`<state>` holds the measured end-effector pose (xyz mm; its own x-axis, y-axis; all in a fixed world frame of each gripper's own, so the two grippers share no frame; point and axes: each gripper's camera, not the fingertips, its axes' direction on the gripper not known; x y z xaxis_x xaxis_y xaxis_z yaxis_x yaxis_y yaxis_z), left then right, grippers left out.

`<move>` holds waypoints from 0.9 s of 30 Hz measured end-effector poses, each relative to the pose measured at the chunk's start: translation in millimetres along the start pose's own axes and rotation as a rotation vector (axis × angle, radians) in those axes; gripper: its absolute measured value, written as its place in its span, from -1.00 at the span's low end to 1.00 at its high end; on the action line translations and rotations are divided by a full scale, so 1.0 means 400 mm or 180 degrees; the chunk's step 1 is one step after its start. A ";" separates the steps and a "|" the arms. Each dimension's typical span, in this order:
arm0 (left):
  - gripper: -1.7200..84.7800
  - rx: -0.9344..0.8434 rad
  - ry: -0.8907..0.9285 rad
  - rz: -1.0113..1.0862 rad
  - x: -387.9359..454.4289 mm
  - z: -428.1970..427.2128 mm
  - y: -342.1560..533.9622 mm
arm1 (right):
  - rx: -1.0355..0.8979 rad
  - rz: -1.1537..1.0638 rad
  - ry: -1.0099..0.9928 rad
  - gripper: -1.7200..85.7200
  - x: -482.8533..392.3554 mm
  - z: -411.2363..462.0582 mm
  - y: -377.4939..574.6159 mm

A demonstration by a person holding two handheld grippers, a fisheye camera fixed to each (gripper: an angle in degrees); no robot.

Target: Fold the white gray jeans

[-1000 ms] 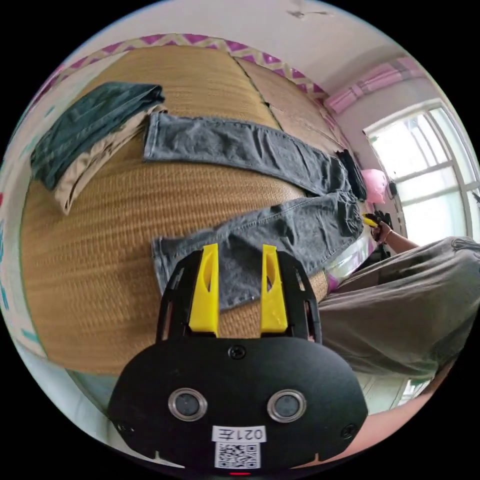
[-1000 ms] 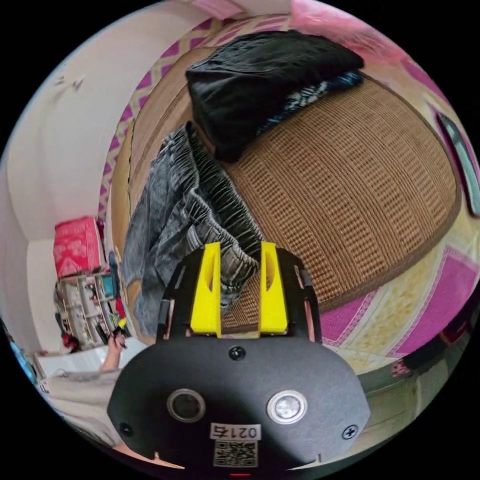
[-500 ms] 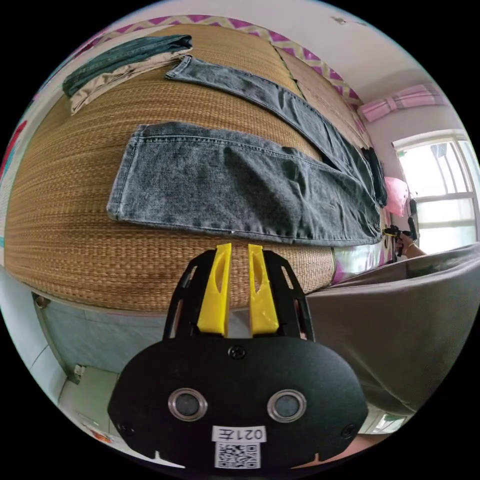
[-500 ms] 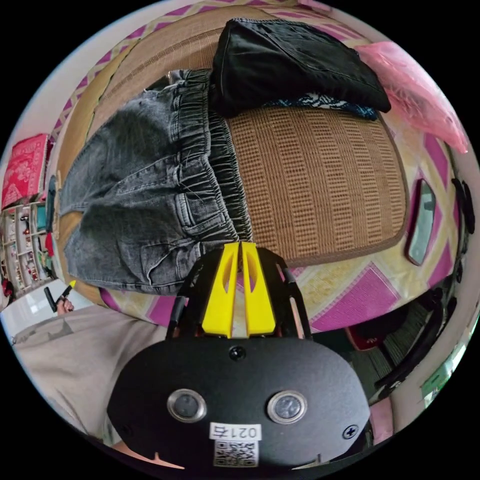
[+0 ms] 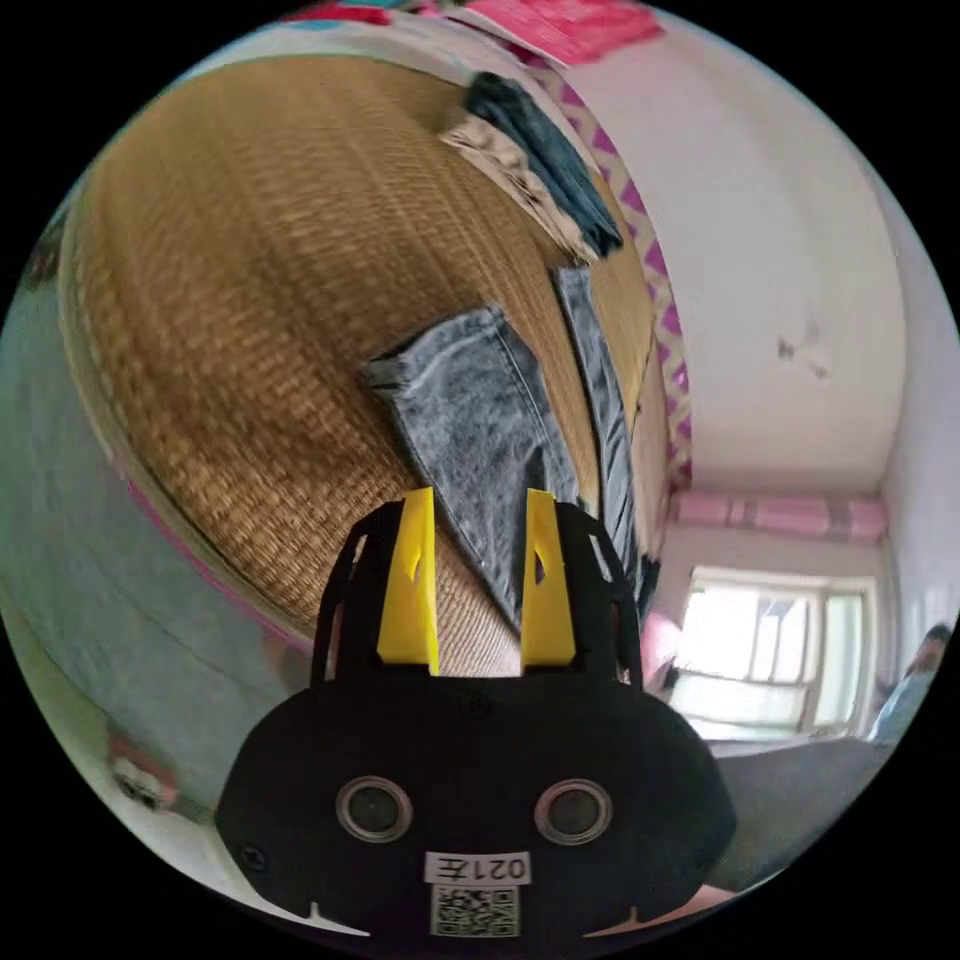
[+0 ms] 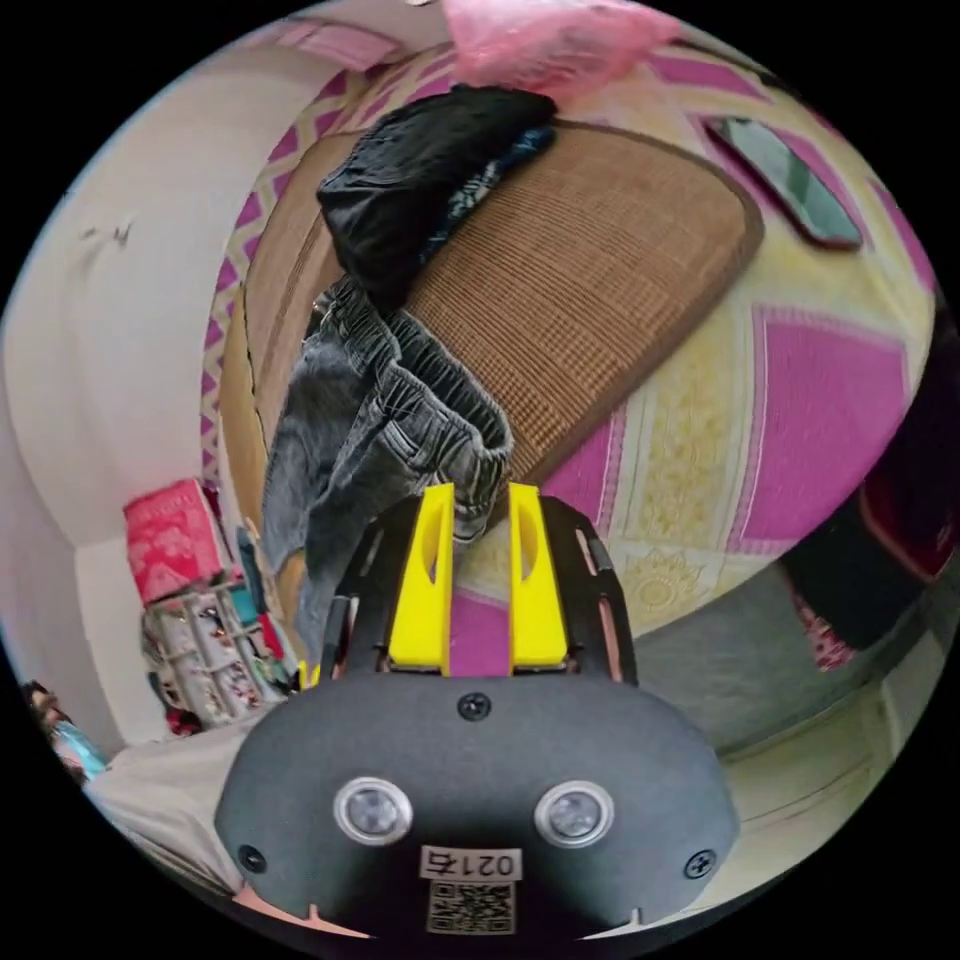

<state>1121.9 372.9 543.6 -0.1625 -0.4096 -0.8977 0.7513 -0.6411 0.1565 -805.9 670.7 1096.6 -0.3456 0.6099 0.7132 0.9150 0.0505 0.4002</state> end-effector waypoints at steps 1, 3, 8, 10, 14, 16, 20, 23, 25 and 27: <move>-0.68 0.0035 0.0024 -0.0054 -0.019 -0.004 0.003 | 0.0000 0.0149 -0.0195 -0.72 0.034 0.016 0.015; -0.74 0.0112 -0.0070 -0.0060 -0.066 -0.019 0.007 | 0.0016 0.0336 -0.0474 -0.70 0.077 0.044 0.037; -0.74 0.0153 0.0095 -0.0137 -0.161 -0.056 0.005 | 0.0000 0.0599 -0.0980 -0.68 0.134 0.123 0.086; -0.73 0.0171 0.0004 -0.0120 -0.185 -0.083 0.013 | 0.0011 0.0634 -0.1122 -0.68 0.141 0.151 0.102; -0.73 0.0121 -0.0046 -0.0131 -0.255 -0.108 0.034 | 0.0037 0.0643 -0.1156 -0.69 0.138 0.182 0.114; -0.75 0.0095 -0.0104 -0.0097 -0.268 -0.095 0.029 | 0.0015 0.0661 -0.1058 -0.70 0.125 0.205 0.113; -0.77 0.0120 0.0035 -0.0100 -0.300 -0.040 -0.003 | 0.0198 0.0703 -0.0879 -0.71 0.099 0.215 0.104; -0.78 0.0118 0.0056 -0.0109 -0.314 -0.002 -0.023 | 0.0231 0.0710 -0.0751 -0.73 0.068 0.217 0.092; -0.81 0.0145 0.0052 -0.0135 -0.327 0.013 -0.030 | 0.0249 0.0687 -0.0731 -0.75 0.046 0.210 0.088; -0.86 0.0225 0.0015 -0.0183 -0.343 0.027 -0.034 | 0.0320 0.0690 -0.0792 -0.78 0.032 0.197 0.089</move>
<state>1127.1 430.7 669.1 -0.2010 -0.3680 -0.9078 0.6939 -0.7076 0.1333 -761.5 742.5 1074.6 -0.0909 0.7885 0.6082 0.9818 -0.0312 0.1872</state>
